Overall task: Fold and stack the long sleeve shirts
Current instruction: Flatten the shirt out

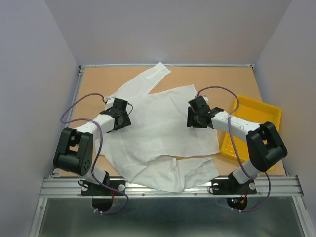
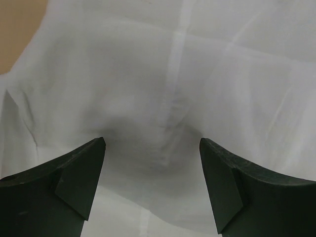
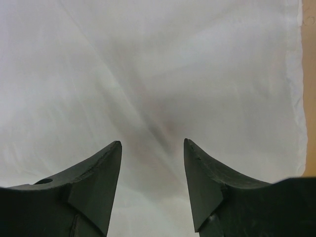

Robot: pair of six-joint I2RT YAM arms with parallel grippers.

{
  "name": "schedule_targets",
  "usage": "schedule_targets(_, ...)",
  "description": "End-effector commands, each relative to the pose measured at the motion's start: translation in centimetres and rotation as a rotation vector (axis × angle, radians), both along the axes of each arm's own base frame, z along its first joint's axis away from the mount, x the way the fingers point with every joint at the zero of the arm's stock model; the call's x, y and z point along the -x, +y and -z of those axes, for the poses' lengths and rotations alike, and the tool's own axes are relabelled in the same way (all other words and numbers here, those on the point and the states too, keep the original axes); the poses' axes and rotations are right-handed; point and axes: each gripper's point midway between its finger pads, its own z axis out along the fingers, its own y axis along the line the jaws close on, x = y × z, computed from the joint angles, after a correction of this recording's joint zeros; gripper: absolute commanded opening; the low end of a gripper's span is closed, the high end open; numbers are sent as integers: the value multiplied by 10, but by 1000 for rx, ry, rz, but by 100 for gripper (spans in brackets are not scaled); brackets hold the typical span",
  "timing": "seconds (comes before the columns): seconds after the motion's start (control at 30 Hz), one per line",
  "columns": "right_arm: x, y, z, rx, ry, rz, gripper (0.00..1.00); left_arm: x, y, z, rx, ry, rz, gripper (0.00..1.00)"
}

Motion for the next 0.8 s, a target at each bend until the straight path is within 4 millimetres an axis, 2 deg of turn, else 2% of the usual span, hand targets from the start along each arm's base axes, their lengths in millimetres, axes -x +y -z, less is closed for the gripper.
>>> schedule_targets(0.0,-26,-3,-10,21,-47,45,58,-21,15,-10,57,-83,-91,89)
schedule_targets(0.17,-35,-4,3,27,-28,59,59,-39,27,9,76,-7,-121,89)
schedule_targets(0.2,-36,-4,5,25,-24,59,59,-50,28,5,74,-15,-123,89)
schedule_targets(0.23,-36,-4,12,29,-8,61,59,-52,32,14,61,14,-129,89)
schedule_targets(0.33,-41,-6,21,22,9,76,59,-73,44,18,46,27,-145,89)
schedule_targets(0.37,-42,-7,23,22,14,79,59,-78,52,18,40,28,-160,89)
schedule_targets(0.4,-45,-9,24,22,13,90,59,-93,54,10,38,3,-164,89)
schedule_targets(0.43,-47,-10,25,17,16,93,59,-96,60,18,19,32,-161,89)
schedule_targets(0.5,-52,-16,30,14,26,111,60,-116,67,9,11,12,-168,89)
schedule_targets(0.57,-58,-22,34,9,30,130,60,-126,73,13,-13,21,-158,89)
schedule_targets(0.6,-60,-24,34,9,29,136,60,-140,74,4,-15,-8,-155,89)
schedule_targets(0.63,-66,-24,32,4,22,140,61,-145,75,8,-22,2,-140,89)
schedule_targets(0.7,-74,-29,34,5,21,148,61,-161,72,1,-15,-26,-121,89)
schedule_targets(0.77,-87,-28,25,2,-7,142,63,-170,65,2,12,-36,-84,89)
